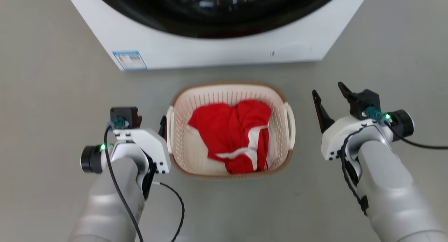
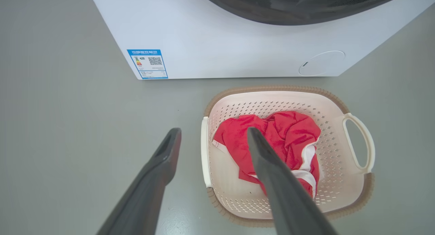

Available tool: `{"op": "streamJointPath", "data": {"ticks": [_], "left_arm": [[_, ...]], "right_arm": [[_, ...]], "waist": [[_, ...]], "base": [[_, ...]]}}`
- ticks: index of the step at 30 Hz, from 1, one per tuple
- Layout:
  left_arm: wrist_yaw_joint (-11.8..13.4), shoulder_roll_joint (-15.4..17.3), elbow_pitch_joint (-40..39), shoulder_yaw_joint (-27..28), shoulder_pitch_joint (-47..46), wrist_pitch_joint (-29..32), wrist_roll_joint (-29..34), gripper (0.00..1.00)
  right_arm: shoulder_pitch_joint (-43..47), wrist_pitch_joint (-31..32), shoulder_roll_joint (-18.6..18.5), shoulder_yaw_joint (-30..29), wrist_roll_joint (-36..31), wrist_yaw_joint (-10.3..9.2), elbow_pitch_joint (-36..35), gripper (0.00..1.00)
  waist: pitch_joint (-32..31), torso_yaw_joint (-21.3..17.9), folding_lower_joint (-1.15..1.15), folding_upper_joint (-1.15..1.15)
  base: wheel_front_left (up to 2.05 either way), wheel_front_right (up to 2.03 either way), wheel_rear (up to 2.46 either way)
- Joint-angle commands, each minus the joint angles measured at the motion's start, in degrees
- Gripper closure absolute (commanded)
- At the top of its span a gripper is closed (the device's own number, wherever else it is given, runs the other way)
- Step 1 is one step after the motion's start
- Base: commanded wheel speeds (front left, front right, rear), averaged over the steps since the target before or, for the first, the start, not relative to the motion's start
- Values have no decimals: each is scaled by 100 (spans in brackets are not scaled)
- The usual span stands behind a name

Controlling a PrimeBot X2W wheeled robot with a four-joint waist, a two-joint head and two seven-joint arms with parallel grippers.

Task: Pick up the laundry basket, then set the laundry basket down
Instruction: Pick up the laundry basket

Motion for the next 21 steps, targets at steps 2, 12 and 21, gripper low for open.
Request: {"op": "streamJointPath", "data": {"ticks": [2, 12, 21], "left_arm": [[76, 134, -220, 54, 259, -96, -105, 0], [389, 240, -1866, 312, 1387, -118, 18, 0], [512, 376, -3282, 701, 2470, -119, 288, 0]], "right_arm": [[255, -78, 75, 132, -59, 28, -310, 0], [1076, -78, 41, 107, 43, 28, -1363, 0], [1730, -78, 48, 80, 75, 28, -2160, 0]], "waist": [[-644, 71, 0, 0], [-1458, 109, 0, 0], [-1850, 56, 0, 0]], "base": [[0, 0, 0], [0, 0, 0], [0, 0, 0]]}}
